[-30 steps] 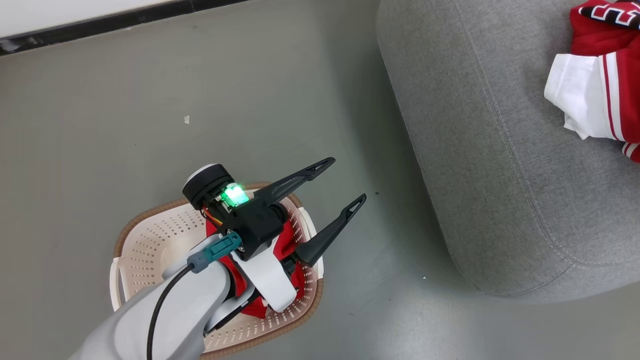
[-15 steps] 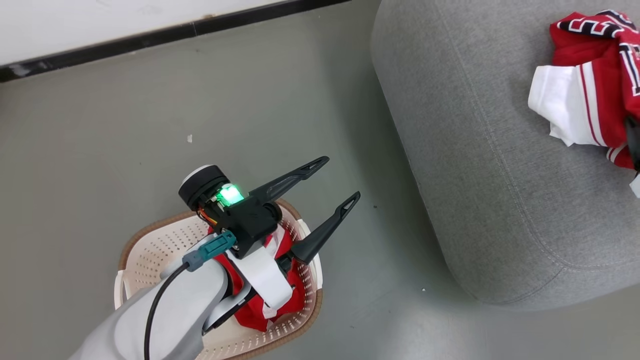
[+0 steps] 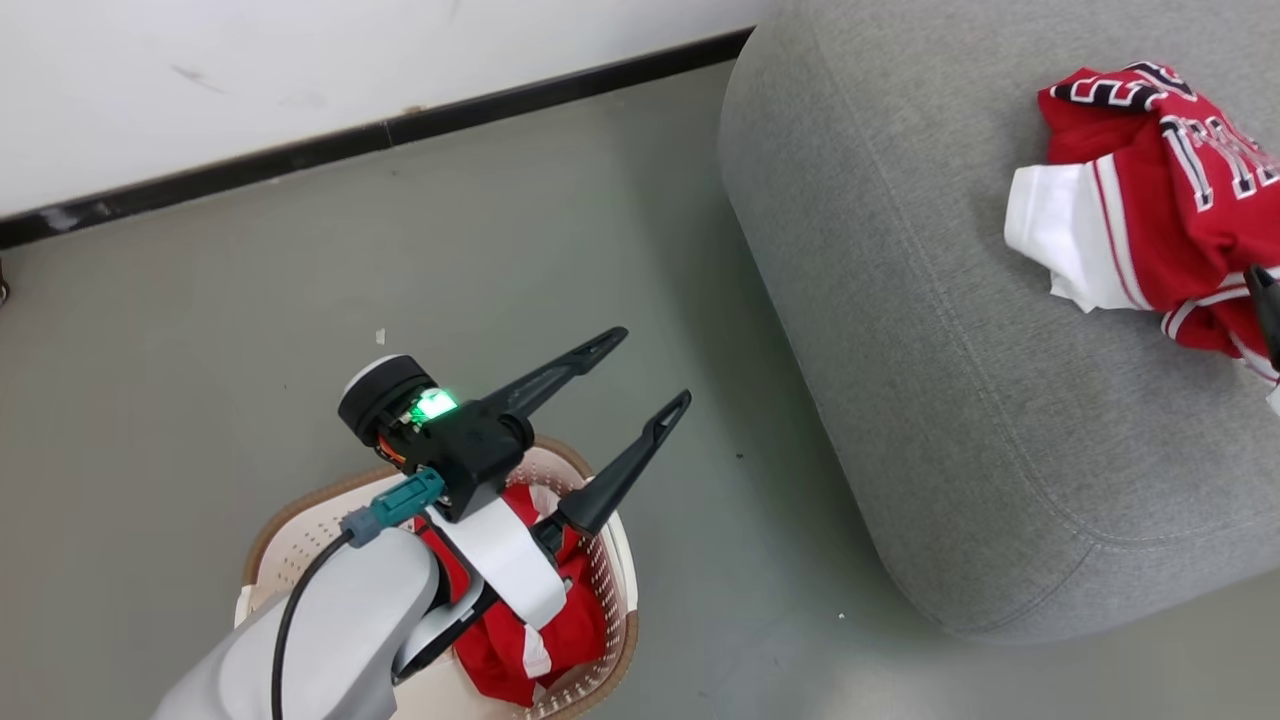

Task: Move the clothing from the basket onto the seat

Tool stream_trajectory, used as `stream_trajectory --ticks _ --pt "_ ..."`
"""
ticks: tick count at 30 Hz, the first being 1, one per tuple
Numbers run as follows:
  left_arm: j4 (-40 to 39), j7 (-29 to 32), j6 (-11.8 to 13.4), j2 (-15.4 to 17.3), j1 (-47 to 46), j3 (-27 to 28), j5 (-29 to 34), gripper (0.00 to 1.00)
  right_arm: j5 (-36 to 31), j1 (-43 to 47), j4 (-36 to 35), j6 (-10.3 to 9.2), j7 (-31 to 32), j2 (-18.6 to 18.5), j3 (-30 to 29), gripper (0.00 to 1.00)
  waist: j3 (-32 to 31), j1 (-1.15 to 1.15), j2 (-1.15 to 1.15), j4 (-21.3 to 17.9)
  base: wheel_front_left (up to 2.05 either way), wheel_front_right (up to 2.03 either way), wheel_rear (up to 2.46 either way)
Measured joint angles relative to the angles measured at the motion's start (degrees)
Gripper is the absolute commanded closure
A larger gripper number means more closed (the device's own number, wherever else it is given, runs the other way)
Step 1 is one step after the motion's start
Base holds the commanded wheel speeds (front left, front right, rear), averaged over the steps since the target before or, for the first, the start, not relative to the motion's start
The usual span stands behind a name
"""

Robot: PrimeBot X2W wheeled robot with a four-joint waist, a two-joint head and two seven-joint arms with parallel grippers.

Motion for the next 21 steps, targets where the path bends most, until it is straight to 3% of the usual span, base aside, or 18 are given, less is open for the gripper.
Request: stream_trajectory --ticks 21 --pt "1.6 -1.2 4.5 0.1 5.0 5.2 -1.6 0.00 -0.2 2.3 -10.4 0.00 -6.7 -2.3 4.7 0.00 -6.8 0.00 0.00 0.7 0.00 0.00 0.00"
